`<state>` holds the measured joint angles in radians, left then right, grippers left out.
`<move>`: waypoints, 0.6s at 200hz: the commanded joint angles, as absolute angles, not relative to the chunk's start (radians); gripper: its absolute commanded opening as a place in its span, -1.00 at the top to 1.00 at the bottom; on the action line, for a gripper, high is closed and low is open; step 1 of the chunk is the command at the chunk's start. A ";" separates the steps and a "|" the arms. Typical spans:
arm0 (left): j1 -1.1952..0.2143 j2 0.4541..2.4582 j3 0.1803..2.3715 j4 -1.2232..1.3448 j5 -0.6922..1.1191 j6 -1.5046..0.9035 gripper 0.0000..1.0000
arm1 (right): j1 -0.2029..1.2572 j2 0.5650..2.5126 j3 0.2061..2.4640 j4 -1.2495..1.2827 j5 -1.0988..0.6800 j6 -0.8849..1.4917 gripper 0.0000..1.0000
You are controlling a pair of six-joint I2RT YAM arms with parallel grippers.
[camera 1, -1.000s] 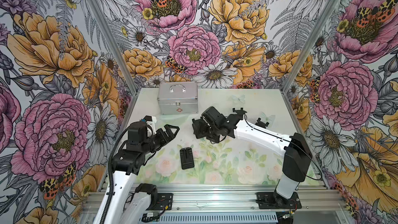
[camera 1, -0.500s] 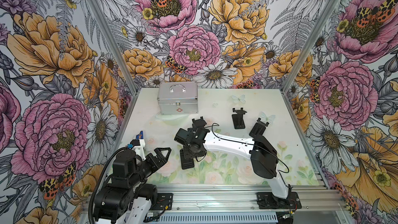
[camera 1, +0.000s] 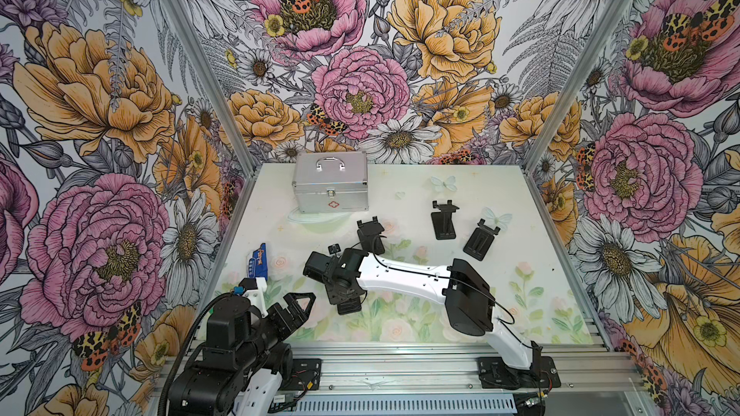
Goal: Open the phone stand
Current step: Pick up the phone stand at the center of the board.
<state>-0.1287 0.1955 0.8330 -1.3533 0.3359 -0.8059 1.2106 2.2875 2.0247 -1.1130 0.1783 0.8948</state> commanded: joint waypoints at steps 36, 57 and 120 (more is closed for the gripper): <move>-0.129 0.145 0.813 -1.379 0.330 -0.843 -0.98 | 1.214 2.326 2.068 -1.180 0.252 0.880 0.14; -0.129 0.131 0.806 -1.380 0.333 -0.855 -0.98 | 1.213 2.343 2.087 -1.180 0.254 0.870 0.16; -0.135 0.101 0.793 -1.389 0.333 -0.882 -0.97 | 1.211 2.366 2.100 -1.180 0.251 0.868 0.18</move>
